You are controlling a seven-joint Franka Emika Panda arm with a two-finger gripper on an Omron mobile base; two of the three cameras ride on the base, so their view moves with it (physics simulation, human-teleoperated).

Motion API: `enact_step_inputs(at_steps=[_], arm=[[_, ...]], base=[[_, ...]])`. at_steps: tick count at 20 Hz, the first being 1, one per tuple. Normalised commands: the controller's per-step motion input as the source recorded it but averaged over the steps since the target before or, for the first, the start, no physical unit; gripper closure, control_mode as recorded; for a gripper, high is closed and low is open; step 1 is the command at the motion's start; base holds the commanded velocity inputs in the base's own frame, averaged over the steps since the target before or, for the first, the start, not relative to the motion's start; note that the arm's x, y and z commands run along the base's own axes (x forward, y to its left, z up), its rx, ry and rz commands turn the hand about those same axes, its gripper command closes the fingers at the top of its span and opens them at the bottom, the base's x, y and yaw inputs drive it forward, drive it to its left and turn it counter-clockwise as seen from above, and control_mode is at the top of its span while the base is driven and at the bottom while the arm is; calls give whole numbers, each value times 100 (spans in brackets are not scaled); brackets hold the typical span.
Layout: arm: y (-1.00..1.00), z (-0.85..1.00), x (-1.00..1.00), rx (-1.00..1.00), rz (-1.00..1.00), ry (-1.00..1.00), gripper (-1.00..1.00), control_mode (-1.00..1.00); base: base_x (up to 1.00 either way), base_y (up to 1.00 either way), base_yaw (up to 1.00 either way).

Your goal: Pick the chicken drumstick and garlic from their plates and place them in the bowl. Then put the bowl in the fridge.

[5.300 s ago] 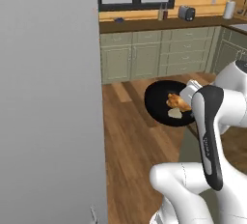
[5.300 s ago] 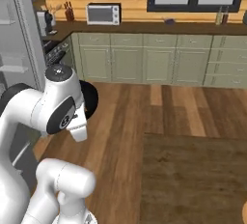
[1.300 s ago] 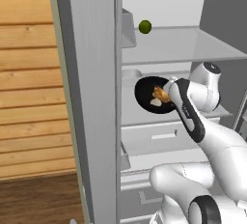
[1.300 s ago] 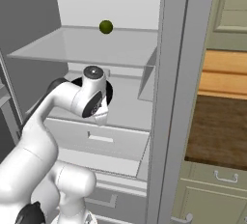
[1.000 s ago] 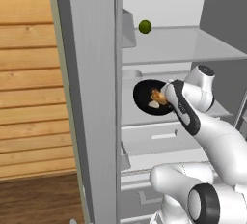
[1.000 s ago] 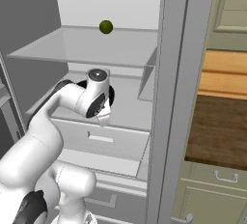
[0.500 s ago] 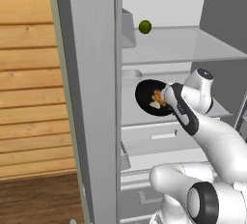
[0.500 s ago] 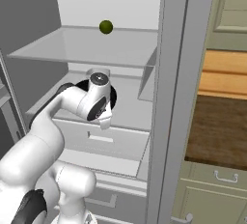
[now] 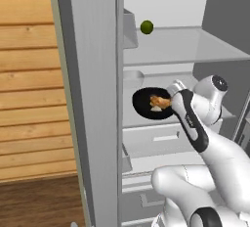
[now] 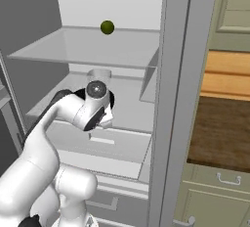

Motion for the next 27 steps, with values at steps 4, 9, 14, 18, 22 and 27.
enact_step_inputs(at_steps=[4, 9, 14, 18, 22, 27], arm=[[2, 78, -74, 0, 0, -19, -100, -100], [0, 100, -100, 0, 0, 0, -100, -100], [0, 100, -100, 0, 0, 5, -100, -100], [0, 97, -100, -1, 3, 5, -100, -100], [7, 63, -98, -4, 2, 5, -100, -100], [19, 20, -95, -9, 0, 0, -100, -100]], base=[[0, 0, 0], [0, 0, 0], [0, 0, 0], [0, 0, 0], [0, 0, 0], [0, 0, 0]])
